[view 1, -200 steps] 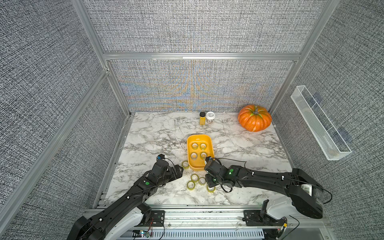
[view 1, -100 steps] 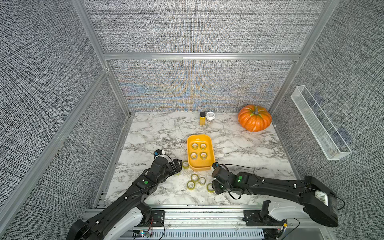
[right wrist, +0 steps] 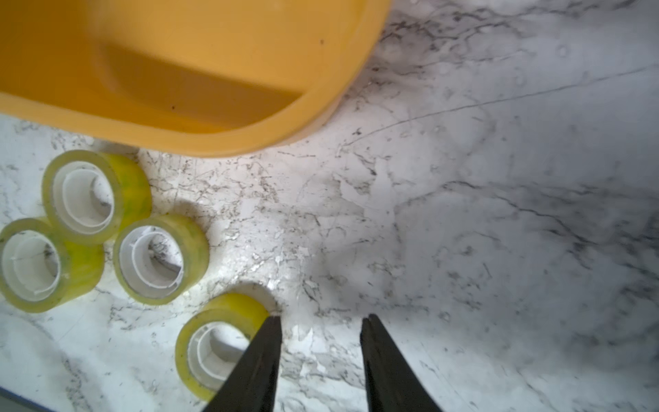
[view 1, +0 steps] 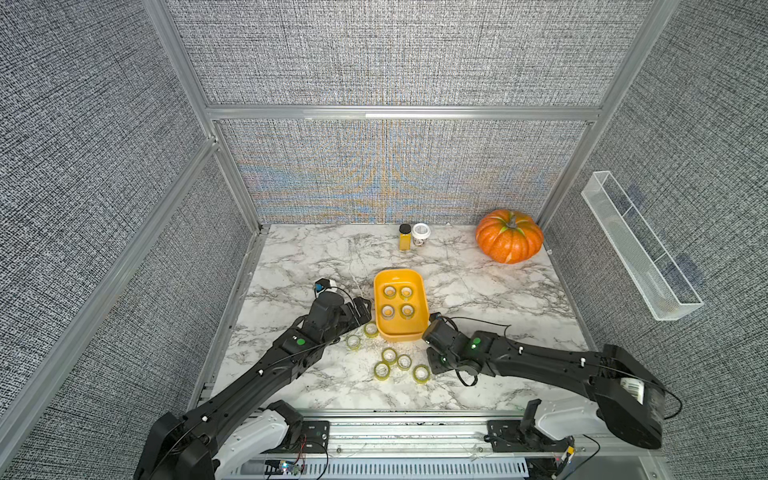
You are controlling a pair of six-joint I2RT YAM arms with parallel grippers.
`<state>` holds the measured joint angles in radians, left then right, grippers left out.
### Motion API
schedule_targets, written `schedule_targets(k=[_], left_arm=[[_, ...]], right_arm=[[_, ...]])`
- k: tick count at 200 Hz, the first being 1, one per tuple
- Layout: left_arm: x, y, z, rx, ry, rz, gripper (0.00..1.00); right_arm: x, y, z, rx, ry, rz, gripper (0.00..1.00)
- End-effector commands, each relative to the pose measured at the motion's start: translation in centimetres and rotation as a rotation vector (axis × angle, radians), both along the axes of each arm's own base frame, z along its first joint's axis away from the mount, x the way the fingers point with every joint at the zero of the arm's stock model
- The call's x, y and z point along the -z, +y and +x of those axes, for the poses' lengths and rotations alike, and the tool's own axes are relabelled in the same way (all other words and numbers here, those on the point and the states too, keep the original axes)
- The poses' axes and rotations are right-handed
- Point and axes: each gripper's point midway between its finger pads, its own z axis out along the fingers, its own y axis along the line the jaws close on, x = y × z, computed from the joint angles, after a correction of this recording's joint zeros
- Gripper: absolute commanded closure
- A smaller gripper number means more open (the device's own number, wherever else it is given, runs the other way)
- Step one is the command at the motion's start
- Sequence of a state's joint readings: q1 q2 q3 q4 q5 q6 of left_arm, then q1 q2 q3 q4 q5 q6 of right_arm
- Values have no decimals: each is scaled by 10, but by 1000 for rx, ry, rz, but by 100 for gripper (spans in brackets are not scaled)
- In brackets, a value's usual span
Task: Put the transparent tape into the storage box
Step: Pick up the tape at the center of the board.
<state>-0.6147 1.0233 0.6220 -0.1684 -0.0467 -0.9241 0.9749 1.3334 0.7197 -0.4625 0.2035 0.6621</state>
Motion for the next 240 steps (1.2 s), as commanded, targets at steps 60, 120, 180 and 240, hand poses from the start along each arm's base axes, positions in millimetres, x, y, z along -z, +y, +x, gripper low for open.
schedule_targets(k=[60, 120, 180, 240], left_arm=[[-27, 24, -27, -39, -97, -57, 0], [-9, 14, -31, 32, -20, -4, 0], [6, 9, -34, 36, 0, -3, 0], [11, 17, -40, 10, -3, -8, 0]], right_arm=[[-54, 4, -8, 10, -108, 258, 56], [-40, 31, -8, -67, -52, 187, 57], [-18, 40, -13, -94, -10, 65, 57], [1, 64, -45, -181, 34, 26, 58]])
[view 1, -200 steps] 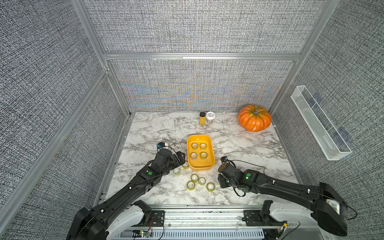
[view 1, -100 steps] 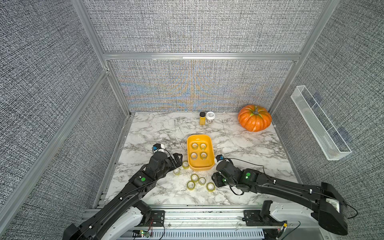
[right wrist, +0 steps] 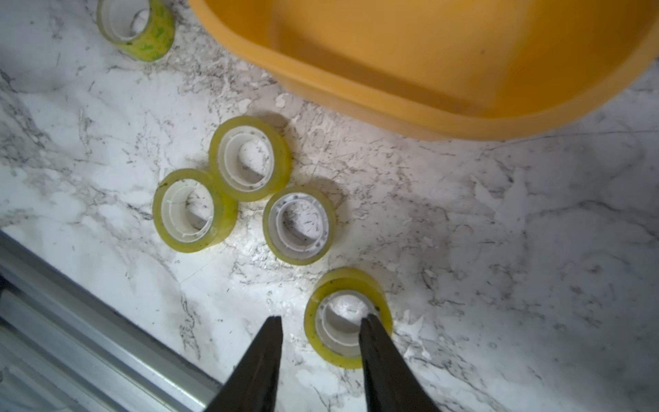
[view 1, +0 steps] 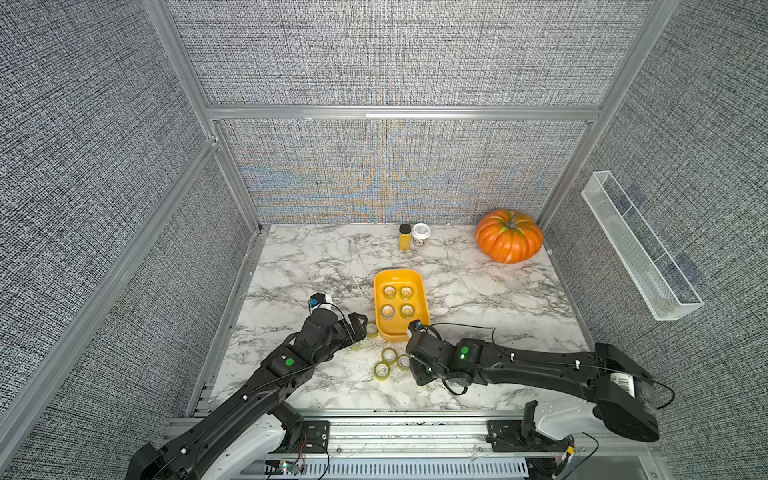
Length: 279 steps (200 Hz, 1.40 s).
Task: Put the transparent tape into the storage box
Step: Pick up the tape at the center of the board.
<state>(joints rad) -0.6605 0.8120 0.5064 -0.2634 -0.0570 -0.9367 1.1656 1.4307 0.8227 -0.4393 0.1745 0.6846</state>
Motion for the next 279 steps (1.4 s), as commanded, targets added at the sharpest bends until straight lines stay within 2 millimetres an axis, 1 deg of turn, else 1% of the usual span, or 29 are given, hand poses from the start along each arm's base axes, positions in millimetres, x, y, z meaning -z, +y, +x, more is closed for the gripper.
schedule_targets(k=[1, 21, 40, 56, 86, 125, 149, 163, 182, 184, 188, 204, 225, 268, 279], left_arm=[[1, 2, 0, -19, -3, -5, 0], [5, 1, 0, -14, 12, -7, 0], [5, -3, 0, -4, 19, -7, 0], [1, -5, 1, 0, 14, -7, 0], [-2, -9, 2, 7, 9, -6, 0], [1, -12, 0, 15, 16, -1, 1], [0, -12, 0, 12, 11, -2, 1], [-1, -12, 0, 9, 9, -2, 1], [-1, -13, 0, 9, 9, 0, 1], [-1, -13, 0, 8, 9, 0, 1], [-1, -13, 0, 11, 11, 0, 0], [-1, -15, 0, 11, 11, 2, 1], [-4, -17, 0, 14, 7, 1, 1], [-20, -25, 5, 19, -28, -6, 0], [-24, -27, 8, 20, -40, -3, 0]], right_arm=[[10, 0, -9, 1, 18, -26, 58], [18, -3, -10, 10, 19, -50, 58], [20, -4, -7, 18, 5, -64, 58], [20, 0, -5, 7, -7, -56, 58], [29, 3, -4, -16, -3, -92, 58], [47, -2, -6, -16, 13, -147, 60], [55, -12, -6, 3, 9, -184, 63], [55, -19, -4, 24, -5, -210, 66], [49, -22, -3, 42, -24, -213, 75], [54, -30, -5, 43, -19, -232, 76], [55, -34, -6, 46, -19, -236, 78], [45, -35, -6, 55, -30, -208, 88], [20, -32, -5, 59, -60, -133, 96], [-46, -24, 3, 58, -133, 61, 96], [-57, -27, 5, 62, -145, 91, 96]])
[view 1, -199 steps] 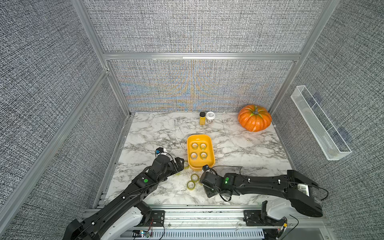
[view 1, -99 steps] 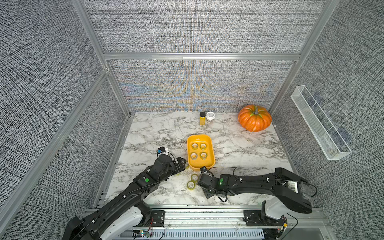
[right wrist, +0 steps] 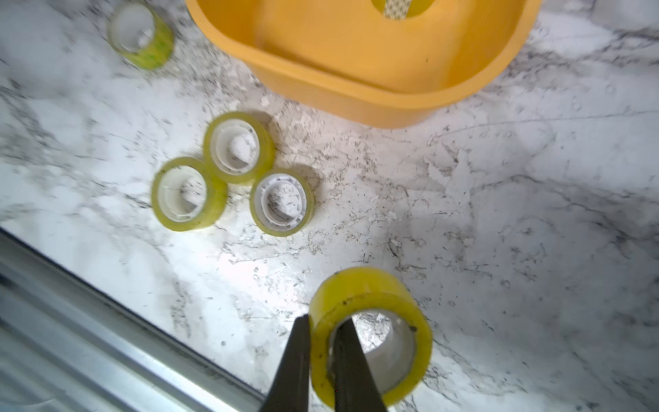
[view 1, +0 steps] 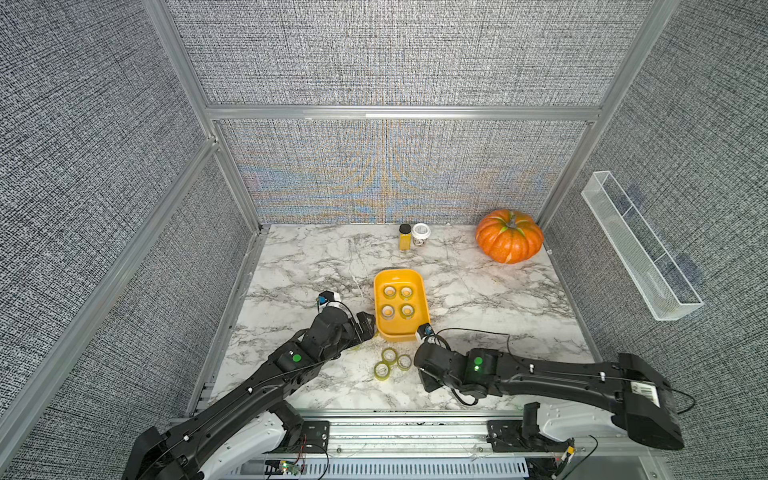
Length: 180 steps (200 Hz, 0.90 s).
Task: Put the transparent tape into the storage box
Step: Pick up the tape at the center of the board, then place the tape in the storage box.
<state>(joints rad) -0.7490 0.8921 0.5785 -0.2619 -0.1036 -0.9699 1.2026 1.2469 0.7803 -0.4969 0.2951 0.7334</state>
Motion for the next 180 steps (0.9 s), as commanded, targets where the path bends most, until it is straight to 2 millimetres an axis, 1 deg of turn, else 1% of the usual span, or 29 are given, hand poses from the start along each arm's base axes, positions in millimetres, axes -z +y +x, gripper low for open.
schedule_targets(k=[1, 4, 6, 9, 36, 55, 80, 99, 112, 120, 136, 163, 175, 180], left_arm=[[-14, -4, 9, -11, -44, -8, 0], [-16, -5, 9, -8, -48, -9, 0], [-18, -5, 10, -9, -52, -10, 0], [-19, -7, 11, -7, -57, -10, 0], [-38, -14, 21, -1, -102, -14, 0], [-50, -20, 30, -7, -129, -23, 0], [-66, -34, 42, 5, -163, -53, 0], [-73, -43, 54, 5, -177, -40, 0], [-77, -44, 63, -9, -184, -11, 0], [-76, -41, 68, -35, -178, 14, 0], [-75, -32, 75, -69, -170, 40, 0], [-68, -10, 81, -120, -147, 37, 0], [-63, 2, 80, -142, -137, 40, 0], [-61, 7, 79, -152, -132, 45, 0]], right_arm=[[-21, -6, 5, 1, -31, 36, 95], [-23, -7, 6, 2, -35, 43, 95], [-35, -2, 8, 1, -47, 72, 95], [-41, -1, 10, 3, -56, 87, 95], [-70, 1, 24, -5, -101, 161, 94], [-83, 3, 35, -11, -113, 189, 94], [-91, 8, 55, -16, -112, 202, 94], [-97, 16, 74, -24, -109, 213, 94], [-96, 23, 86, -32, -100, 212, 94], [-96, 27, 94, -38, -96, 211, 94], [-88, 37, 108, -50, -68, 195, 94], [-62, 54, 128, -62, -17, 145, 94], [-48, 59, 135, -60, 5, 117, 95], [-45, 61, 138, -59, 11, 112, 95]])
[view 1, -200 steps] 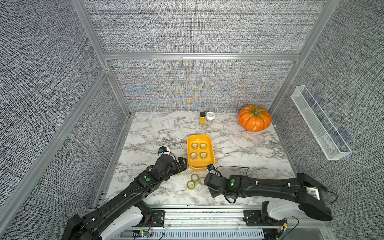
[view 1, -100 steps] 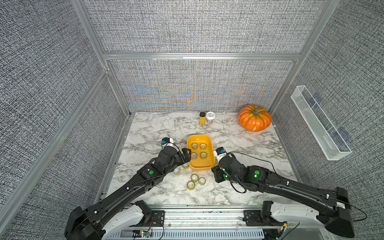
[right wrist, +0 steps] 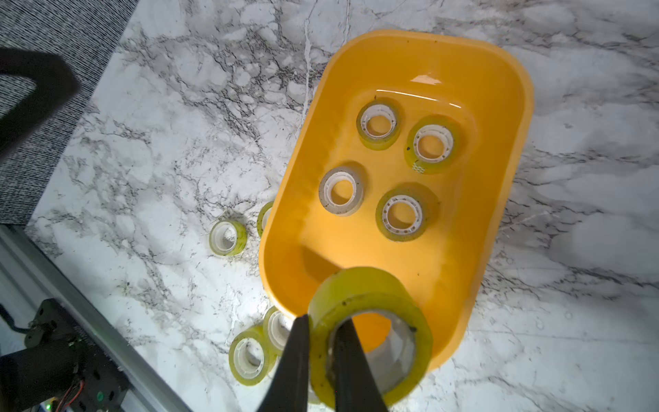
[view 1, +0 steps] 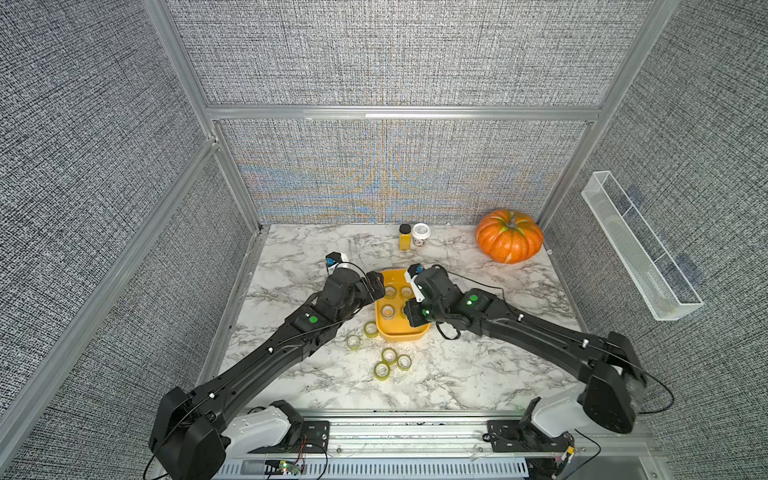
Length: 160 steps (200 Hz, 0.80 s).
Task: Put the transparent tape into the storage box
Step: Place the tape in the storage box.
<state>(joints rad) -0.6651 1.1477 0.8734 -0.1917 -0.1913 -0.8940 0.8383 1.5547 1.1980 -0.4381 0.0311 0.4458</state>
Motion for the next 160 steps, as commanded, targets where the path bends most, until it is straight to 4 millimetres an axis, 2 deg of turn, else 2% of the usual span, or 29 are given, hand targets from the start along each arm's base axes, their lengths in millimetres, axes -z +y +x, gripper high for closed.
schedule_targets(k=[1, 21, 56, 102, 133, 141, 153, 160], left_arm=[[8, 20, -1, -41, 15, 20, 0], [17, 35, -6, -72, 30, 45, 0], [29, 45, -15, -82, 51, 54, 0], [32, 49, -21, -84, 51, 47, 0], [28, 54, -25, -91, 40, 41, 0], [27, 55, -27, -93, 38, 41, 0], [25, 57, -29, -98, 30, 38, 0], [24, 58, -30, -99, 27, 38, 0]], right_arm=[[14, 13, 6, -41, 25, -20, 95], [36, 22, 10, -46, 71, -43, 96], [71, 35, 7, -68, 136, -73, 96], [97, 32, 19, -45, 160, -162, 96], [115, 20, 35, -8, 184, -203, 96], [117, 18, 39, -1, 185, -203, 89], [115, 20, 45, -4, 174, -195, 64], [113, 21, 48, -6, 166, -193, 56]])
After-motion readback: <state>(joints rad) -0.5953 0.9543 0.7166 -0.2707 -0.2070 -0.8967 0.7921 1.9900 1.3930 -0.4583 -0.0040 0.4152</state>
